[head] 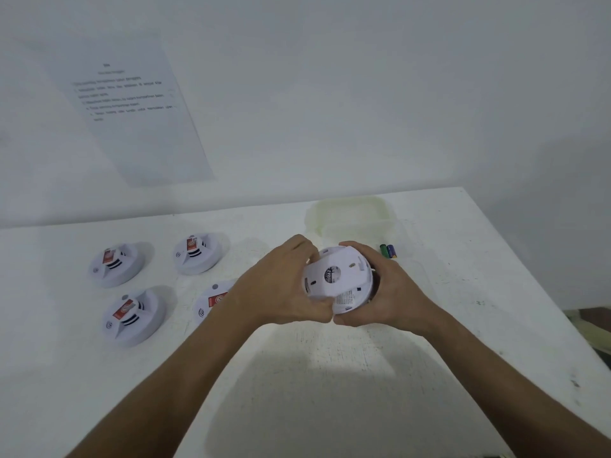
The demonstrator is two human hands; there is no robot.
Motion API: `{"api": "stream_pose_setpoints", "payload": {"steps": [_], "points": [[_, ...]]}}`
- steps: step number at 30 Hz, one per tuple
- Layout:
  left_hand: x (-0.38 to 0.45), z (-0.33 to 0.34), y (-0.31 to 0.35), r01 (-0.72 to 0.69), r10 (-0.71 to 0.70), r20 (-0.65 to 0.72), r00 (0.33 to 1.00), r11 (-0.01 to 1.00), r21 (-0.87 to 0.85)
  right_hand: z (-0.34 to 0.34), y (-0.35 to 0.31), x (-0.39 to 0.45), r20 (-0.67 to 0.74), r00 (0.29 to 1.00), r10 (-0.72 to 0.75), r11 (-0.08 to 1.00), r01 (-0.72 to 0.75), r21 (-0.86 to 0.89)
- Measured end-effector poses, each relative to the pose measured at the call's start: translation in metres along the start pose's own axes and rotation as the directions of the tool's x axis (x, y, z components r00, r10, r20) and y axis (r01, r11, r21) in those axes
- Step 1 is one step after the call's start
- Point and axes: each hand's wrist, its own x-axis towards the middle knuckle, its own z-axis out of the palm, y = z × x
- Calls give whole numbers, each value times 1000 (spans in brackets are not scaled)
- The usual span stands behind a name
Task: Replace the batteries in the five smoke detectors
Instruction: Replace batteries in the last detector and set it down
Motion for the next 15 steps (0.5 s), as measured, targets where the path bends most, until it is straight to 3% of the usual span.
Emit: {"api": "stream_pose_setpoints", "payload": {"steps": [6, 11, 15], "points": [[-11, -2, -28, 15, -33, -156, 987, 993, -114, -21, 9, -7, -7, 999, 48, 998, -47, 34], [-28, 19, -46, 189, -187, -101, 977, 982, 12, -39, 14, -18, -14, 997, 79, 995, -78, 64], [-37, 41, -54, 249, -246, -40, 968, 965, 83, -47, 18, -24, -21, 994, 106, 994, -105, 39]]}}
